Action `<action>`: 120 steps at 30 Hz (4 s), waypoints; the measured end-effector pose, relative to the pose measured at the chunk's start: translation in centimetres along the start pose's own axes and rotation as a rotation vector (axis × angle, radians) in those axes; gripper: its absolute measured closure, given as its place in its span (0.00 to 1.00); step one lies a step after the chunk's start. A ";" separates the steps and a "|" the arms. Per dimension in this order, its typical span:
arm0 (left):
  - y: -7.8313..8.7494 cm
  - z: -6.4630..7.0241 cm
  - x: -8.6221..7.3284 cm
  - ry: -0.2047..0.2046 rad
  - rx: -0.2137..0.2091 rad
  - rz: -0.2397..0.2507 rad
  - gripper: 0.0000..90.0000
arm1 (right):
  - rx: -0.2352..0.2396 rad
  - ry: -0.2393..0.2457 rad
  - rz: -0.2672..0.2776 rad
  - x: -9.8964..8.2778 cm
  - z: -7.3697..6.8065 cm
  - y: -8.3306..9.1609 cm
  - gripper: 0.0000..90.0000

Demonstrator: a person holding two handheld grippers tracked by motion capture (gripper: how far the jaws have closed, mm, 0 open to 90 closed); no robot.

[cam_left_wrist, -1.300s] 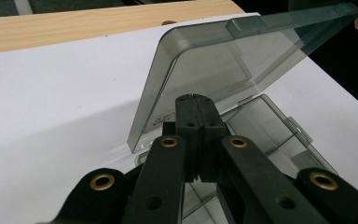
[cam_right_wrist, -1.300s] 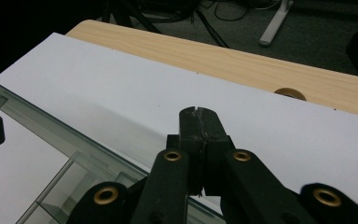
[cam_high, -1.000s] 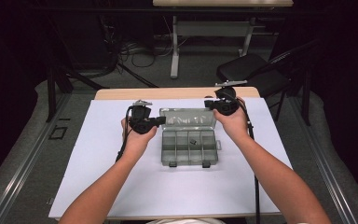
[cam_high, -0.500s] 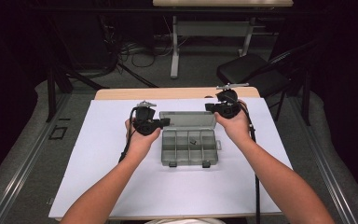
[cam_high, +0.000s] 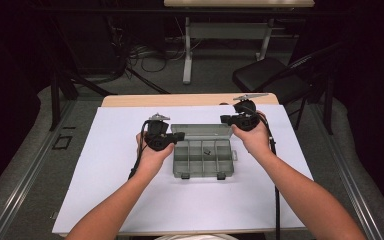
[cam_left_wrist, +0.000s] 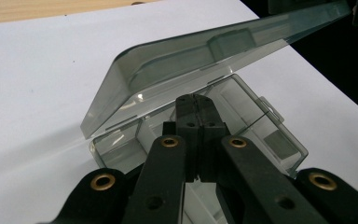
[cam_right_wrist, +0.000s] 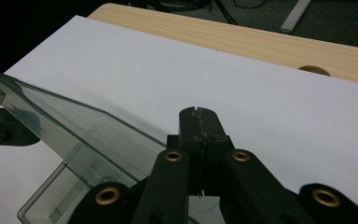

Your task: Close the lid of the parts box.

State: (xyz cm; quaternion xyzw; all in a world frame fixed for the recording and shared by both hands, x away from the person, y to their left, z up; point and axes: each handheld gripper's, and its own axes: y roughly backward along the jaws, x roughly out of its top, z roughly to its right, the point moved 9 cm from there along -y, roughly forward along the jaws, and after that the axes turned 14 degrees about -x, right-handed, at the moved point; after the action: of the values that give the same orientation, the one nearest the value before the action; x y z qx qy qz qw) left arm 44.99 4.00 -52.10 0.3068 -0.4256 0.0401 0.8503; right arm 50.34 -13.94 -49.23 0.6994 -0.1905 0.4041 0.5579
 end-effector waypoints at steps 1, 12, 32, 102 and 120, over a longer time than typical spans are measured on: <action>0.0 -0.1 -0.1 -0.001 0.002 0.001 1.00 | 0.000 0.001 0.001 -0.1 0.0 0.0 1.00; 0.5 0.3 -0.9 -0.007 -0.008 0.012 1.00 | 0.017 0.010 -0.013 -1.1 -0.3 0.3 1.00; 0.3 0.4 -4.5 -0.023 -0.019 0.021 1.00 | 0.064 0.014 -0.051 -4.8 -0.6 1.1 1.00; -0.2 1.0 -8.9 -0.060 -0.013 -0.035 1.00 | 0.107 -0.026 -0.001 -12.7 -2.1 1.1 1.00; 0.6 0.9 -8.5 -0.086 -0.011 0.004 0.58 | 0.066 0.070 0.048 -12.4 -3.1 3.0 0.64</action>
State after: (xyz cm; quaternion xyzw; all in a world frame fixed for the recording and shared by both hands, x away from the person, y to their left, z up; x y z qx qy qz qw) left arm 38.79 5.69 -57.76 0.3026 -0.4625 0.0262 0.8330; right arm 39.62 -14.23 -56.80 0.6980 -0.1742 0.4477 0.5310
